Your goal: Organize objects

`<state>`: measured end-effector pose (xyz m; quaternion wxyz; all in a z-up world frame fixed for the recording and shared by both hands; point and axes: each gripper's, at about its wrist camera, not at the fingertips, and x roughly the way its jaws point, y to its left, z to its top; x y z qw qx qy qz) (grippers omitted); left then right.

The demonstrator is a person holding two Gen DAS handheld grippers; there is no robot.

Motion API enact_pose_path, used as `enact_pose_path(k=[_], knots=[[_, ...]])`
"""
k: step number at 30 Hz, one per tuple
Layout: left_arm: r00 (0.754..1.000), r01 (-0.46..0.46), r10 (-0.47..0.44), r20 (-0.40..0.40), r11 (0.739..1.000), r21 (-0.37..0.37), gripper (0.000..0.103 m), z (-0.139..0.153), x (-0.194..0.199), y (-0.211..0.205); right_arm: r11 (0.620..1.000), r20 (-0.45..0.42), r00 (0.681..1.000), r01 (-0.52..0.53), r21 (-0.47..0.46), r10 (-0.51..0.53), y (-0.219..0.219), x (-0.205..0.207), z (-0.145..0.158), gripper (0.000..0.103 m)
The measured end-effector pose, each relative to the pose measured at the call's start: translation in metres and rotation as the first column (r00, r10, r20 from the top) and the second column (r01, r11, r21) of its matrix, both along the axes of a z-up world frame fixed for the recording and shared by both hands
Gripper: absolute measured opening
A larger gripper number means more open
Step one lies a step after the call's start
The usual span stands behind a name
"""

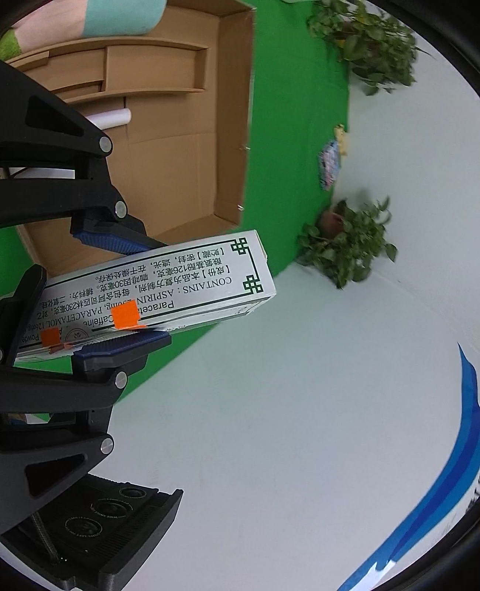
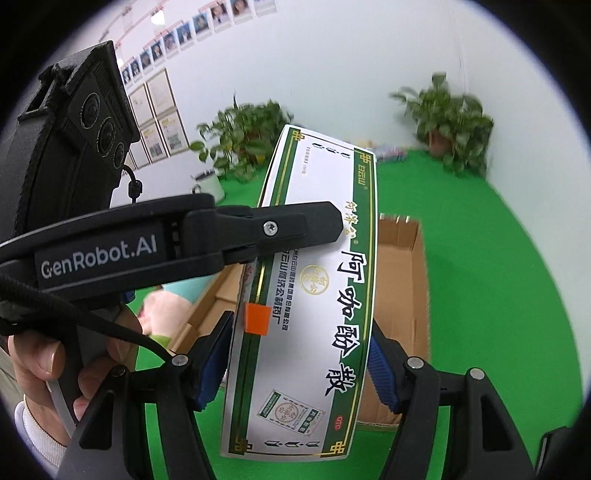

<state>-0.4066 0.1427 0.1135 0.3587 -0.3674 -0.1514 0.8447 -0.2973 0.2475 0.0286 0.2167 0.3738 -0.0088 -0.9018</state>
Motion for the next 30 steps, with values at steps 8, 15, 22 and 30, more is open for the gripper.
enact_pose_path(k=[8, 15, 22, 30], knots=[[0.982, -0.001, 0.006, 0.187, 1.0, -0.028, 0.037, -0.113, -0.047, 0.003, 1.0, 0.166, 0.986, -0.002, 0.005, 0.002, 0.0, -0.035, -0.065, 0.066], [0.953, 0.009, -0.003, 0.303, 1.0, -0.019, 0.039, -0.183, -0.085, 0.014, 0.999, 0.258, 0.966, 0.028, 0.033, -0.036, 0.007, -0.055, -0.103, 0.066], [0.923, -0.021, 0.046, 0.381, 0.997, -0.071, 0.047, -0.216, -0.103, 0.013, 0.995, 0.321, 0.944, 0.054, 0.084, -0.078, 0.005, -0.066, -0.13, 0.065], [0.968, -0.099, 0.132, 0.214, 0.982, -0.16, 0.061, -0.178, -0.063, -0.018, 0.998, 0.332, 0.941, 0.056, 0.043, -0.067, 0.006, -0.049, -0.132, 0.078]])
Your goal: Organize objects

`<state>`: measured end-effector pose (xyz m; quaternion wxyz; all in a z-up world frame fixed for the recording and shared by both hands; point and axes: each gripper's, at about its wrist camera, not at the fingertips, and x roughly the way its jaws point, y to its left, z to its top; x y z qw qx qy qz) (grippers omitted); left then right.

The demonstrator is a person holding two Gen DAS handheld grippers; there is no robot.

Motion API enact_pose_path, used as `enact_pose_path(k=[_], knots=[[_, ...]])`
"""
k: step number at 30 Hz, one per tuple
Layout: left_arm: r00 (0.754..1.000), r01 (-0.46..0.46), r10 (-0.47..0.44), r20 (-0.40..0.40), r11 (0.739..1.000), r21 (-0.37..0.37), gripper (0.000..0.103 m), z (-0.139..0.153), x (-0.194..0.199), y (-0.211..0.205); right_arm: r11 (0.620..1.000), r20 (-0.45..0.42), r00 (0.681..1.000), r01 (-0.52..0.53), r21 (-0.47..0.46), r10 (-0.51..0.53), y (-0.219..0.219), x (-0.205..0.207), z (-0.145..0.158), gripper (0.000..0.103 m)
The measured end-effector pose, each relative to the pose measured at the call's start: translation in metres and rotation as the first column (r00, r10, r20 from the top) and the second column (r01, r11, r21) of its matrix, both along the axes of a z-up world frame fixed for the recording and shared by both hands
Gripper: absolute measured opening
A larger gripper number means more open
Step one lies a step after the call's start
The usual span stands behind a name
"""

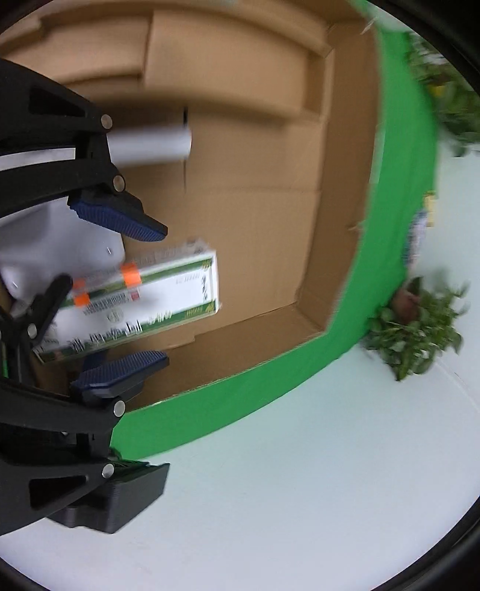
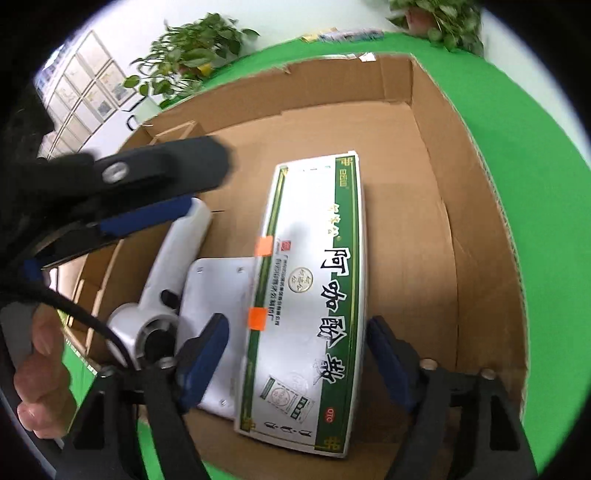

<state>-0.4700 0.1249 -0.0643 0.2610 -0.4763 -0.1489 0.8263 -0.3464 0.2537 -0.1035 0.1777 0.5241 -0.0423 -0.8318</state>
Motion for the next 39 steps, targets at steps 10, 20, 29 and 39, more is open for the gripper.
enact_pose_path(k=[10, 20, 29, 39], knots=[[0.85, -0.348, 0.164, -0.501, 0.888, -0.3, 0.087, 0.01, 0.136, -0.076, 0.988, -0.441, 0.888, 0.155, 0.025, -0.128, 0.009, 0.097, 0.035, 0.085], [0.81, -0.45, 0.236, -0.536, 0.837, -0.311, 0.091, -0.047, 0.165, -0.091, 0.964, -0.561, 0.818, 0.237, 0.122, -0.13, -0.019, 0.09, 0.014, 0.085], [0.829, -0.432, 0.213, -0.516, 0.83, -0.352, 0.103, -0.041, 0.149, -0.079, 0.949, -0.604, 0.782, 0.286, 0.13, -0.152, -0.019, 0.092, 0.007, 0.096], [0.83, -0.433, 0.215, -0.515, 0.831, -0.35, 0.103, -0.04, 0.149, -0.079, 0.95, -0.604, 0.783, 0.282, 0.133, -0.148, -0.018, 0.091, 0.006, 0.097]])
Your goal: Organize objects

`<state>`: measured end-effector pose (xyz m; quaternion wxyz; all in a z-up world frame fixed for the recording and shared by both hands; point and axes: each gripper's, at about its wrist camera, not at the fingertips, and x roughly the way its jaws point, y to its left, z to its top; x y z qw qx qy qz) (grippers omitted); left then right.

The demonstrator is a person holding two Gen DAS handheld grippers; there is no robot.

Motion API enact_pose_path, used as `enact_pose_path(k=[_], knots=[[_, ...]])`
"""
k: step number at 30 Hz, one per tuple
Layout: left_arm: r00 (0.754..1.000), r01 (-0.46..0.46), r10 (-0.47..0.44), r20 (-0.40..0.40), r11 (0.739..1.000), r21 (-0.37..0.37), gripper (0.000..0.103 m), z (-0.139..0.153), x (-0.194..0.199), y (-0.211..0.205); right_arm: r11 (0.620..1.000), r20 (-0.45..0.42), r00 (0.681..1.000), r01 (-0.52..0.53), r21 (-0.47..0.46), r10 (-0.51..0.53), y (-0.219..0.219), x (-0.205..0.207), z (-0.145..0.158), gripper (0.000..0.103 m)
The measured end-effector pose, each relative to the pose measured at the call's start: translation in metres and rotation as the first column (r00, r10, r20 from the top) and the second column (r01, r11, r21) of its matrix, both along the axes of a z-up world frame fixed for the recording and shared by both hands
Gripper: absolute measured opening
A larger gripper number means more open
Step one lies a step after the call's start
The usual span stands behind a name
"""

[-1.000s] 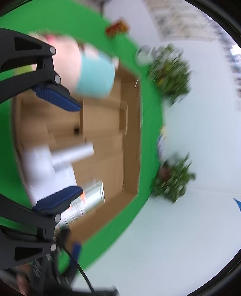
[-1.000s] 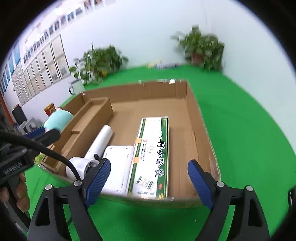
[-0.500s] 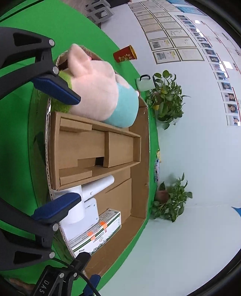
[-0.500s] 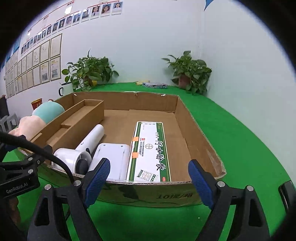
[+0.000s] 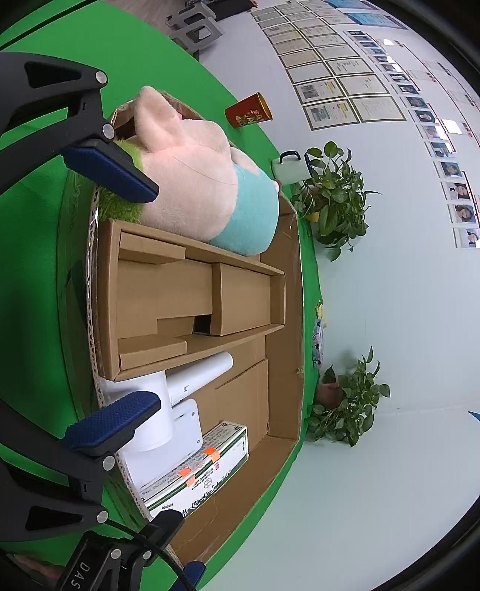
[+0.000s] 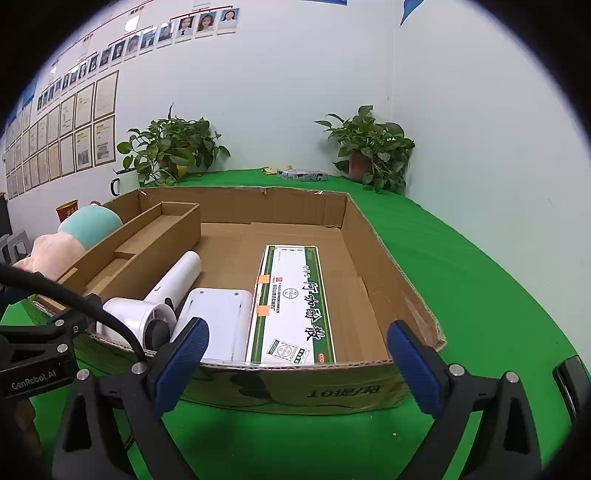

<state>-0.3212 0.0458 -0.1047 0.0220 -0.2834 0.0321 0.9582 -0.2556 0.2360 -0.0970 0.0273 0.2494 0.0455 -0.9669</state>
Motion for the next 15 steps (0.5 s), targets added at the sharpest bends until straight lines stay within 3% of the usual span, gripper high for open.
enact_pose_path(k=[15], knots=[[1.0, 0.0, 0.0, 0.001, 1.0, 0.002, 0.103, -0.0002, -0.0007, 0.0005, 1.0, 0.003, 1.0, -0.018, -0.001, 0.018, -0.0007, 0.0009, 0.0003, 0.101]])
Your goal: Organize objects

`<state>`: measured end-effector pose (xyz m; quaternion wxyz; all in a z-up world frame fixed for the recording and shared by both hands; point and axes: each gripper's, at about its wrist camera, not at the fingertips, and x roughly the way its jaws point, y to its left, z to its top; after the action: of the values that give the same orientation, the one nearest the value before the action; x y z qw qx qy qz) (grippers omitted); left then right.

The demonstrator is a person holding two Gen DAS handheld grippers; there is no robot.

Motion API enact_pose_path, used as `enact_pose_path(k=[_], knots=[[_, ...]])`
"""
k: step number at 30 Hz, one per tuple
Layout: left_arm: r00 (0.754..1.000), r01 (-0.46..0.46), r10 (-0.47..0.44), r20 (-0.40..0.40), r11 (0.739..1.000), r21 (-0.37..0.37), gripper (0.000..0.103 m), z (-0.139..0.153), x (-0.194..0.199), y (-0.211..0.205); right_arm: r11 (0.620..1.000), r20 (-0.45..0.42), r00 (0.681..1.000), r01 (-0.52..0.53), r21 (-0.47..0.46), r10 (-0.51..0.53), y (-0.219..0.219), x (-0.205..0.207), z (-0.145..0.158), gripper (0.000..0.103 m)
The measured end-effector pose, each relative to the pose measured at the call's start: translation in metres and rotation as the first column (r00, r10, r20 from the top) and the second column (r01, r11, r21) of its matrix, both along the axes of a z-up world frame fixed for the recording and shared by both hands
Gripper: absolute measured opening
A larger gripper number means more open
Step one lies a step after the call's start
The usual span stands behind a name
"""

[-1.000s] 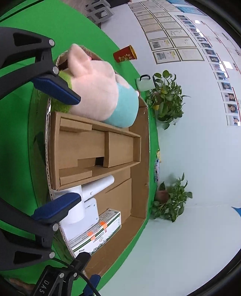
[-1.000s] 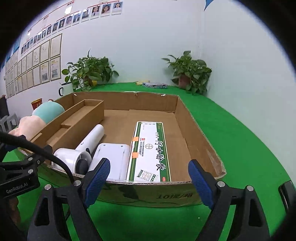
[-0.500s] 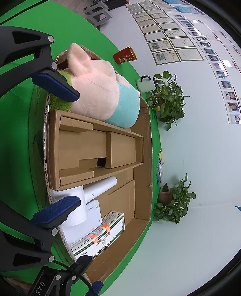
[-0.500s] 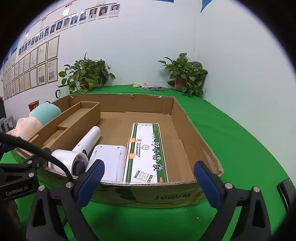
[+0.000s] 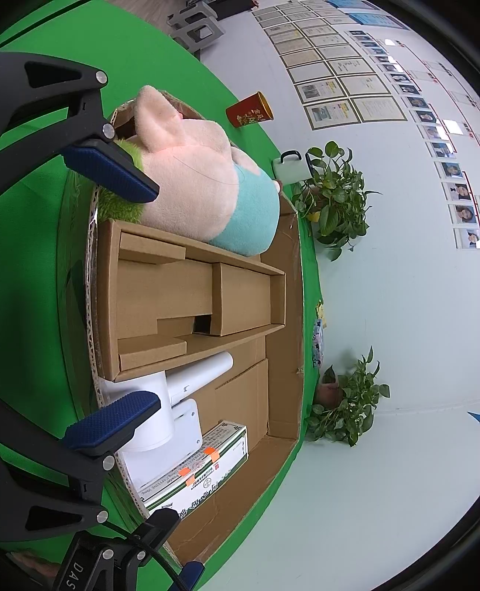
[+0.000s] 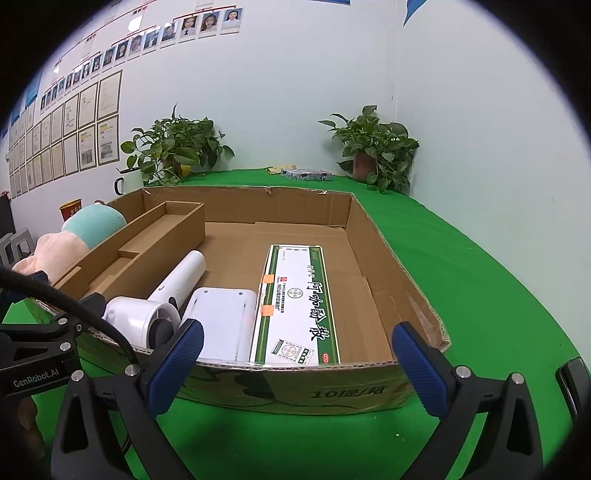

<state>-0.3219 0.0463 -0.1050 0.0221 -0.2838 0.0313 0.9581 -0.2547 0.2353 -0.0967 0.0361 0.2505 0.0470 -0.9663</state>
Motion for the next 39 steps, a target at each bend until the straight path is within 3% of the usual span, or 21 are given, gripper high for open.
enact_pose_path(k=[39], knots=[[1.0, -0.003, 0.003, 0.001, 1.0, 0.0, 0.103, -0.001, 0.0007, 0.0021, 1.0, 0.003, 1.0, -0.007, -0.008, 0.007, -0.0032, 0.0016, 0.0006, 0.102]])
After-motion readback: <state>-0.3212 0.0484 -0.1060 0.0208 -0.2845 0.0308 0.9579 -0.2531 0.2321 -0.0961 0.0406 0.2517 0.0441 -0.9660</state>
